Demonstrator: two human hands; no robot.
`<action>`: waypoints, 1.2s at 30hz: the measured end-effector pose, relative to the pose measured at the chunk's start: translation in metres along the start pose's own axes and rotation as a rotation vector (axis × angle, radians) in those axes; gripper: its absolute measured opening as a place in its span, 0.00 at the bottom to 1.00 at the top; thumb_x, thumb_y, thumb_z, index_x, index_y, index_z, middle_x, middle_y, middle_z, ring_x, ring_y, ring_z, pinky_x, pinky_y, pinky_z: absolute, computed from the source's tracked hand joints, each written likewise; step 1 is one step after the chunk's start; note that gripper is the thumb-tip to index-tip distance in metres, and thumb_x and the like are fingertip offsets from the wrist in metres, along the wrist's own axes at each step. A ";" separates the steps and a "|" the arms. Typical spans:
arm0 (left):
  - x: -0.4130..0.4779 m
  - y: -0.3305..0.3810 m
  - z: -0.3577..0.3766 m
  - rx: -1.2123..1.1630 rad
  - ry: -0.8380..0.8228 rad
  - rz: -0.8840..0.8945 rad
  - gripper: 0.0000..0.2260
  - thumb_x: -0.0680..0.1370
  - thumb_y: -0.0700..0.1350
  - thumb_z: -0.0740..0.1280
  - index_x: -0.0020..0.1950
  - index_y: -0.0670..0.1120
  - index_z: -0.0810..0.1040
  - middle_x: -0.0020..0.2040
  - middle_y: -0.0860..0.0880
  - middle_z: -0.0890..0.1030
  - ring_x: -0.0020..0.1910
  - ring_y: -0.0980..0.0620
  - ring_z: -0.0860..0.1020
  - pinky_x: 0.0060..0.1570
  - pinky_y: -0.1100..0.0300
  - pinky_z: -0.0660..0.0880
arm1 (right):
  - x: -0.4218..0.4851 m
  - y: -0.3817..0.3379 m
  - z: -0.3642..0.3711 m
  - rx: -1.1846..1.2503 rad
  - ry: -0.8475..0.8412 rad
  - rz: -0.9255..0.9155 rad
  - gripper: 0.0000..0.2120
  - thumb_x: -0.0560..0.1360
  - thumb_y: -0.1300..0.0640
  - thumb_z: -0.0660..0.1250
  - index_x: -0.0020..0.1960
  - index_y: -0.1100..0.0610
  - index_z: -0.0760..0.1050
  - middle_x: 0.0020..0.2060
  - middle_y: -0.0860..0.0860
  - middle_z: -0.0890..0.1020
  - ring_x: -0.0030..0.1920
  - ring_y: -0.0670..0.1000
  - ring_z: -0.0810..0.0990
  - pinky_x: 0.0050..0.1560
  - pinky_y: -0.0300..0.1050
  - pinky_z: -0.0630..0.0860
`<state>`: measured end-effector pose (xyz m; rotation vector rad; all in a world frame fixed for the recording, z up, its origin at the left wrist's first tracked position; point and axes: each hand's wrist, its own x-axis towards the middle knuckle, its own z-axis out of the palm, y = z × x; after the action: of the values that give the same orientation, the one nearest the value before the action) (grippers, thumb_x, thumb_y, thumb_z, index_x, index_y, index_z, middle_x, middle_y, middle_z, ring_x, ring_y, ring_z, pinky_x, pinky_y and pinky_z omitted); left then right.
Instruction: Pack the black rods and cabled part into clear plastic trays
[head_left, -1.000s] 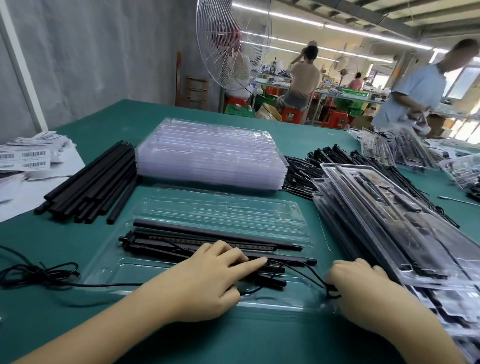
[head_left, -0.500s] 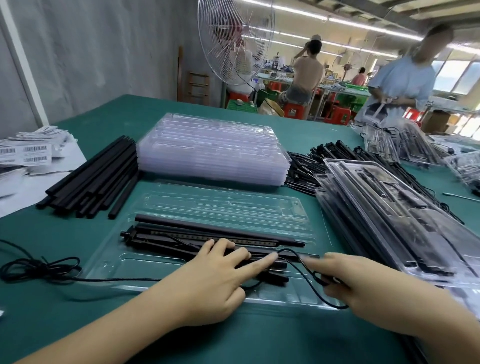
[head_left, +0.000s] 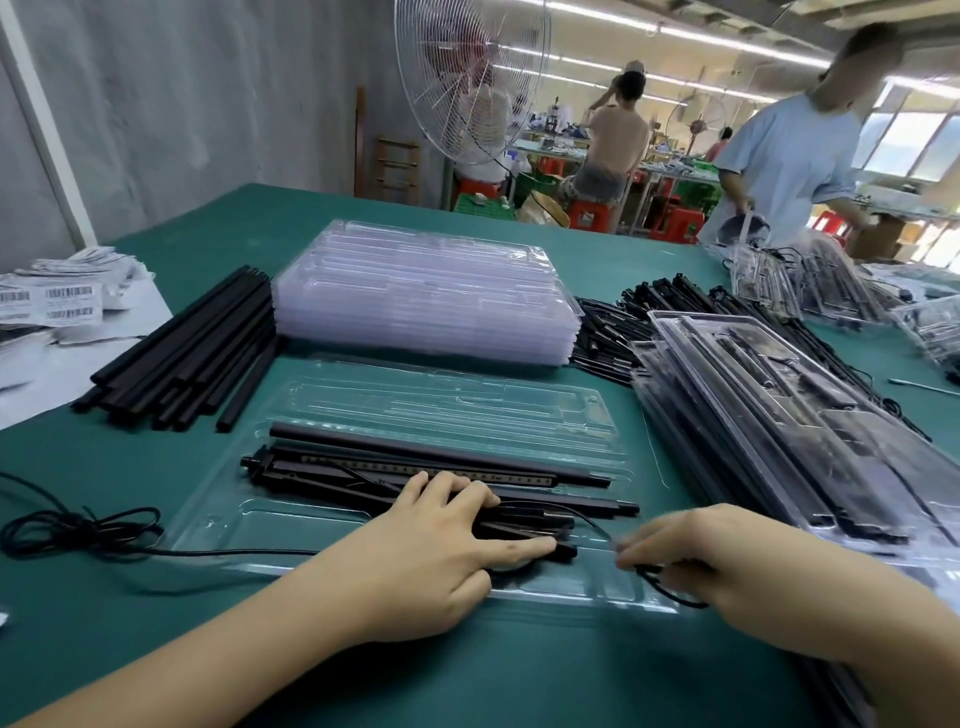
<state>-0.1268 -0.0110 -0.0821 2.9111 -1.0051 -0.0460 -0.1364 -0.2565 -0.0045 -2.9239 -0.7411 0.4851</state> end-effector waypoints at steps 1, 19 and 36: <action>0.000 0.000 0.000 0.007 -0.004 0.004 0.27 0.80 0.49 0.48 0.71 0.73 0.43 0.71 0.49 0.57 0.67 0.50 0.53 0.70 0.50 0.49 | 0.000 -0.001 -0.002 0.028 -0.015 0.009 0.16 0.80 0.58 0.58 0.61 0.43 0.76 0.57 0.34 0.77 0.56 0.37 0.75 0.55 0.32 0.70; -0.004 -0.004 0.006 -0.029 0.009 -0.048 0.35 0.69 0.58 0.33 0.77 0.58 0.43 0.77 0.60 0.52 0.74 0.59 0.47 0.73 0.57 0.40 | 0.065 -0.018 0.050 0.849 0.356 -0.061 0.12 0.67 0.60 0.75 0.34 0.50 0.72 0.27 0.45 0.77 0.27 0.43 0.74 0.31 0.39 0.71; -0.007 -0.003 0.013 -0.014 -0.037 0.025 0.22 0.71 0.68 0.29 0.66 0.76 0.31 0.78 0.51 0.48 0.76 0.51 0.40 0.68 0.51 0.29 | 0.018 -0.001 0.074 0.245 0.418 -0.047 0.15 0.78 0.56 0.63 0.62 0.43 0.76 0.49 0.33 0.74 0.52 0.43 0.70 0.54 0.25 0.62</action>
<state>-0.1314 -0.0047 -0.0955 2.8947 -1.0425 -0.1051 -0.1455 -0.2466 -0.0791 -2.6384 -0.6371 -0.0430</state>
